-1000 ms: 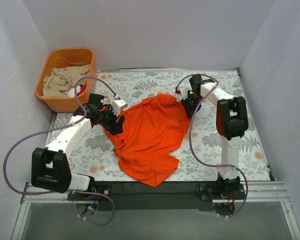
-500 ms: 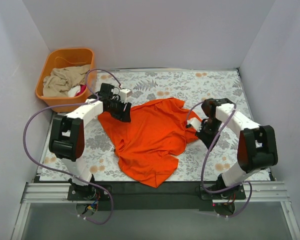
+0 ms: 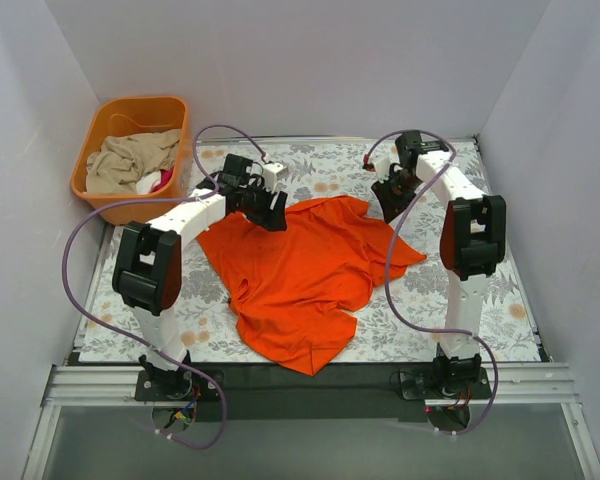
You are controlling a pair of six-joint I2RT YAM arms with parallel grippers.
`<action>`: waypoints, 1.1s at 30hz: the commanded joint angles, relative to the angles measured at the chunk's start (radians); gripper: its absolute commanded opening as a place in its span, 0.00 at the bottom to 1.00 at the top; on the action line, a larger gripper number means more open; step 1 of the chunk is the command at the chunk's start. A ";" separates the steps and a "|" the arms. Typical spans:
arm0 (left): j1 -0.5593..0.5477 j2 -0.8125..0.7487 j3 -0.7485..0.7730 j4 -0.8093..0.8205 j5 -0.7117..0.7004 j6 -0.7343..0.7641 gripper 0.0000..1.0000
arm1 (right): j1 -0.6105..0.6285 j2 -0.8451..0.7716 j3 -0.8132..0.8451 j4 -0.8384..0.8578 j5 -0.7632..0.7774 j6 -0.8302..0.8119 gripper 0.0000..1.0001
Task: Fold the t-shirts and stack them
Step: Flatten the tshirt out
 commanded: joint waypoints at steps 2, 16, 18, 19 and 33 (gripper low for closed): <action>0.012 -0.060 -0.042 0.048 -0.001 -0.025 0.55 | 0.015 0.046 0.036 0.053 0.057 0.087 0.36; 0.012 -0.080 -0.077 0.061 -0.023 0.003 0.55 | 0.041 -0.035 -0.357 0.159 0.201 -0.067 0.02; 0.012 -0.082 -0.074 0.058 -0.024 0.009 0.52 | 0.039 -0.133 -0.528 0.153 0.218 -0.127 0.01; 0.010 -0.083 -0.071 0.045 -0.021 0.013 0.49 | 0.038 -0.177 -0.586 0.123 0.232 -0.158 0.01; -0.010 -0.059 -0.059 -0.031 0.009 0.075 0.40 | -0.112 -0.448 -0.529 -0.155 0.106 -0.324 0.46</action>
